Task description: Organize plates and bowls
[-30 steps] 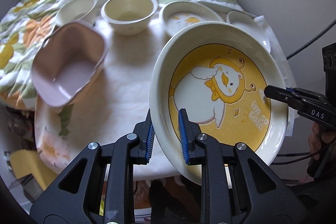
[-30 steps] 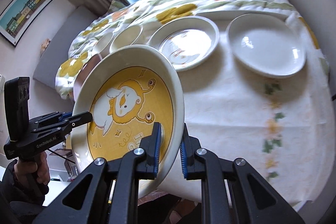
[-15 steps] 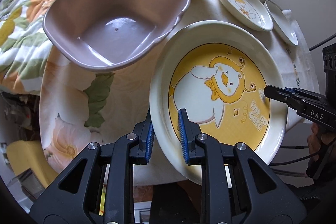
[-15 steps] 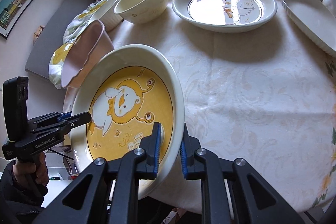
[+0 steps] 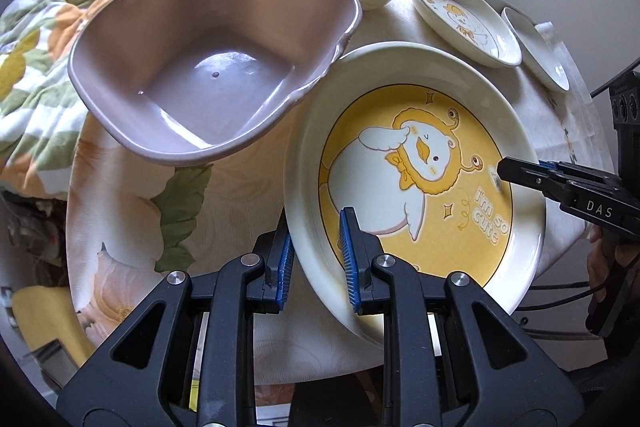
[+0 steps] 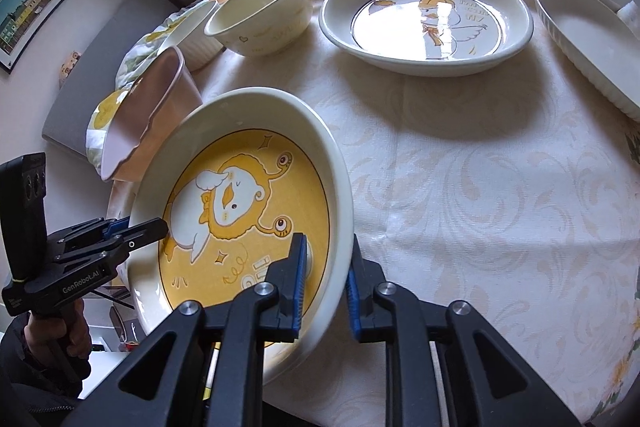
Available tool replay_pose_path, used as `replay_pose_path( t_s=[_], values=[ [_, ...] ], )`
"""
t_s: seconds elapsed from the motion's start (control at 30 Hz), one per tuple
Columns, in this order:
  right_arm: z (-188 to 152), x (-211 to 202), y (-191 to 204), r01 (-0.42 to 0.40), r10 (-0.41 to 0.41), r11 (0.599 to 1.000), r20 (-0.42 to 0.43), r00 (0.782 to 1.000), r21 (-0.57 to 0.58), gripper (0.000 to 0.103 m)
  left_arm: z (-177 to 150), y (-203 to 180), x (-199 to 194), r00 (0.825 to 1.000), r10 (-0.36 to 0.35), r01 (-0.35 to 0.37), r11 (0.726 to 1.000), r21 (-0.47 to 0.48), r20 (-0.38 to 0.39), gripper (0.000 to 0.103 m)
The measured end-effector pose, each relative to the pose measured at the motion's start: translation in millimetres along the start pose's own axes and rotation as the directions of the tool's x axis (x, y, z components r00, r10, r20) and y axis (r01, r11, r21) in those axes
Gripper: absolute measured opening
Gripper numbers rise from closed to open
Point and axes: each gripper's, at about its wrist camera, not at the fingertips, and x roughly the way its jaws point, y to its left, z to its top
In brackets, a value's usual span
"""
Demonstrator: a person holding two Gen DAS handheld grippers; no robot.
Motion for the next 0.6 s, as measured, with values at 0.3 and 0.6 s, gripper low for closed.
replay_pose_path(
  t_s=[0.3,0.6],
  values=[
    [-2.1,-0.7,3.7,-0.012,0.012,1.000,0.014,1.000,-0.013,0.041,2.9,-4.3,4.9,1.000,0.020,-0.020,1.000,-0.001,-0.020,0.024],
    [-4.3,-2.3,7.3,-0.008,0.008,1.000,0.018,1.000,-0.028,0.053,-0.6,-15.9,6.4,1.000,0.029,-0.029,1.000,0.008,-0.006,0.076]
  ],
)
